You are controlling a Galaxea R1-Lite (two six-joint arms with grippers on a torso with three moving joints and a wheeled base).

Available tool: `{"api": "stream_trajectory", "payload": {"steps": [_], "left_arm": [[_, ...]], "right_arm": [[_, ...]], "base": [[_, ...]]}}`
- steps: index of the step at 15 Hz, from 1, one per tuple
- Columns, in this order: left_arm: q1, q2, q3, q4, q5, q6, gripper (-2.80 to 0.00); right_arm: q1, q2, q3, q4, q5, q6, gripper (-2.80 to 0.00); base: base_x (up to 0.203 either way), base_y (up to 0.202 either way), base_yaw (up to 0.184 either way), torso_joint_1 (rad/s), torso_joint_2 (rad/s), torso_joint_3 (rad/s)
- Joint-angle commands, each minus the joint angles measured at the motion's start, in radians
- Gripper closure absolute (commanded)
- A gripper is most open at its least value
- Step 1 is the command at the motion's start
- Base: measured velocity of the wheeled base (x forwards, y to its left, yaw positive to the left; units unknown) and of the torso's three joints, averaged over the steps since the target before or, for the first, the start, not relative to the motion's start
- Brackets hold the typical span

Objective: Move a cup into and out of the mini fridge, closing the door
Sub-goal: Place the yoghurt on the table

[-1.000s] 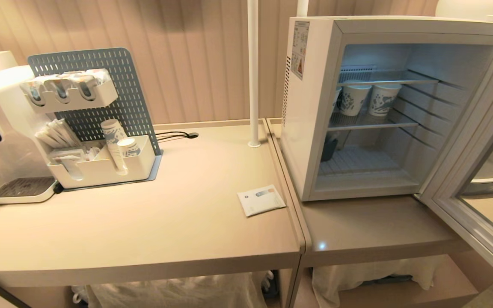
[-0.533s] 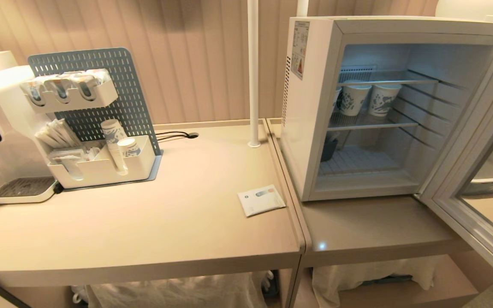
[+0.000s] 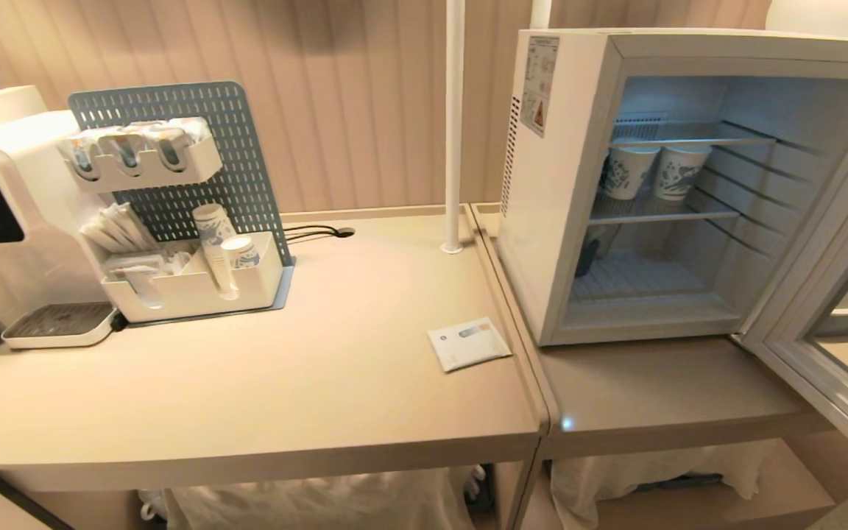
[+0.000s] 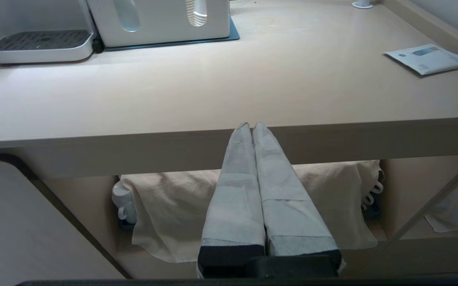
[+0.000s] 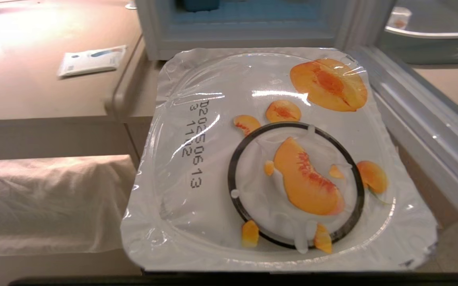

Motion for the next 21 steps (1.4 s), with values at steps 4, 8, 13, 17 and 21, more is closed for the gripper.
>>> {"api": "stream_trajectory", "payload": {"steps": [4,8,13,17,21], "left_arm": [[0.001,0.000,0.001,0.000,0.000,0.001,0.00],[0.001,0.000,0.001,0.000,0.000,0.000,0.00],[0.001,0.000,0.002,0.000,0.000,0.000,0.00],[0.001,0.000,0.000,-0.001,0.000,0.000,0.00],[0.001,0.000,0.000,-0.001,0.000,0.000,0.00]], "right_arm": [[0.000,0.002,0.002,-0.001,0.000,-0.001,0.00],[0.000,0.002,0.002,-0.001,0.000,-0.001,0.00],[0.002,0.002,0.000,-0.001,0.000,-0.001,0.00],[0.000,0.002,0.000,0.001,-0.001,-0.001,0.00],[0.000,0.018,-0.068,0.018,0.000,0.012,0.00]], "base": [[0.000,0.194,-0.002,0.001,0.00,0.004],[0.000,0.191,-0.001,0.004,0.00,0.002],[0.000,0.193,-0.001,0.003,0.00,0.000],[0.000,0.190,-0.001,0.001,0.00,0.003],[0.000,0.067,0.000,0.000,0.00,0.001]]}}
